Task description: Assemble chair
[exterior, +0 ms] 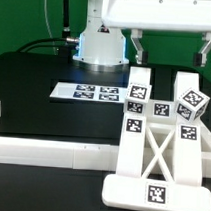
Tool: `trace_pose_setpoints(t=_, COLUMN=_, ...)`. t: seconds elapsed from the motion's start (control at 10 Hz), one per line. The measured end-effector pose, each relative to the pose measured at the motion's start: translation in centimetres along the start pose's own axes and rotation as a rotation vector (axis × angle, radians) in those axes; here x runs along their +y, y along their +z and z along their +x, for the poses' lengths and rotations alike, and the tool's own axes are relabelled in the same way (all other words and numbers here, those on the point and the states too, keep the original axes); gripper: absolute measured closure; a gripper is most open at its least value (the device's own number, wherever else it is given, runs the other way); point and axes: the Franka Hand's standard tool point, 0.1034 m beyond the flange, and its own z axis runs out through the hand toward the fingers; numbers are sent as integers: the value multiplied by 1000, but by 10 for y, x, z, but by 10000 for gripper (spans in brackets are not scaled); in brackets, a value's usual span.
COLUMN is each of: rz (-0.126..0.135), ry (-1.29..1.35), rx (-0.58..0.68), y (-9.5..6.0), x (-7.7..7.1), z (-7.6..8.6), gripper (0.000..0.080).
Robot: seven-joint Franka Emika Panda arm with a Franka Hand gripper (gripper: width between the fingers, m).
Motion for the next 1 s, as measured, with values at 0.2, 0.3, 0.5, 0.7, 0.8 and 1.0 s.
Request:
trace_pose_setpoints(t=0.2, rz=-5, ry=-5, rx=24, y=6, x=0, z=-6, gripper=151)
trace_pose_setpoints(t=0.3, rz=-6, ry=-8, rx=50, y=7, x=-2, z=-7, gripper=151)
trace_pose_setpoints(t=0.5, rz=-9, ry=-11, rx=103, y=10, x=-2, z=-11, gripper=151)
trace_pose_setpoints(t=0.7, rz=-12, ry=-14, rx=122, y=15, x=-1, z=-18, gripper=151)
trace_pose_setpoints(t=0.8, rz=-13, ry=-17, rx=123, y=20, x=-2, z=-26, gripper=151)
trace_pose_setpoints(t=1.0, rz=-18, ry=-26, rx=116, y=31, x=-5, z=-35, gripper=151)
